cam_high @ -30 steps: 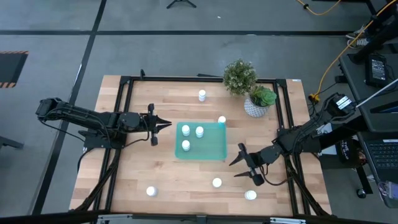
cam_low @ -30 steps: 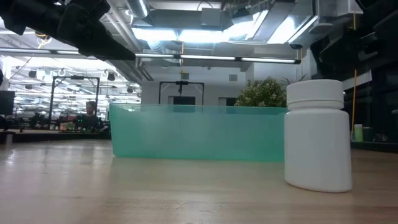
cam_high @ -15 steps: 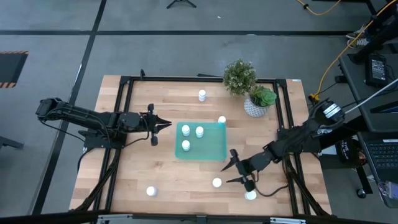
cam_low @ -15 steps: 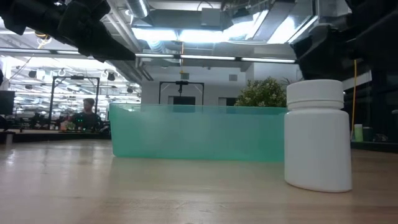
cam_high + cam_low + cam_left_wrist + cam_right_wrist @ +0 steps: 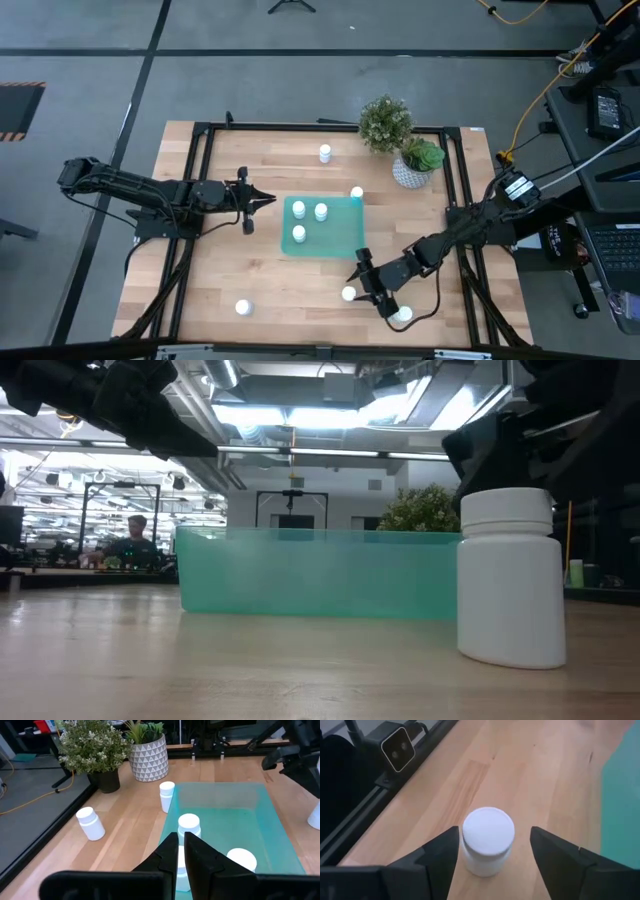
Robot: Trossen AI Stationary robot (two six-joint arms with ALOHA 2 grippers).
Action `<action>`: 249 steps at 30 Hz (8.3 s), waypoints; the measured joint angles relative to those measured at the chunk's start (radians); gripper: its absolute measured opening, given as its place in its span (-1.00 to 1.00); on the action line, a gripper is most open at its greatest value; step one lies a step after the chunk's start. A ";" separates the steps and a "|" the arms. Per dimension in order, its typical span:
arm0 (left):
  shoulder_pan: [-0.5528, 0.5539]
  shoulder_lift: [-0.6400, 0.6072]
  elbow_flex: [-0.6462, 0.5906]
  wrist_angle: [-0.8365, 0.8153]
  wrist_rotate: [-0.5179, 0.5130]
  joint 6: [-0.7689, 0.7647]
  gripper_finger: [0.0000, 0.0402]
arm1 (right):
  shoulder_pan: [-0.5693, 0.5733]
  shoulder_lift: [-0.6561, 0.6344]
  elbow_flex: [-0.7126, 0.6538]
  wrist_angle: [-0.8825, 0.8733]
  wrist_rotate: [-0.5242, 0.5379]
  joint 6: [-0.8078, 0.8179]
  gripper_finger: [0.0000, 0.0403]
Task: Pick and place pill bottles into a basket
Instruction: Put the white pill bottle into the blue bin
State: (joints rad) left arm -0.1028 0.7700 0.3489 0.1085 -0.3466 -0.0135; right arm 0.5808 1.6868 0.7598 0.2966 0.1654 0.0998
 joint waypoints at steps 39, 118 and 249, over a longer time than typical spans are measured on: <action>0.000 0.000 0.000 0.000 0.000 0.000 -0.87 | 0.000 0.065 0.014 0.056 -0.028 0.053 0.23; 0.000 0.000 0.000 -0.004 0.000 0.000 -0.89 | -0.240 -0.243 0.123 -0.270 -0.209 -0.201 -0.24; 0.000 0.000 0.000 0.001 -0.003 0.027 -0.92 | -0.441 0.176 0.175 0.029 -0.035 0.026 -0.10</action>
State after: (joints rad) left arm -0.1028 0.7704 0.3489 0.1093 -0.3496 0.0135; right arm 0.1402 1.8626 0.9344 0.3260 0.1307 0.1261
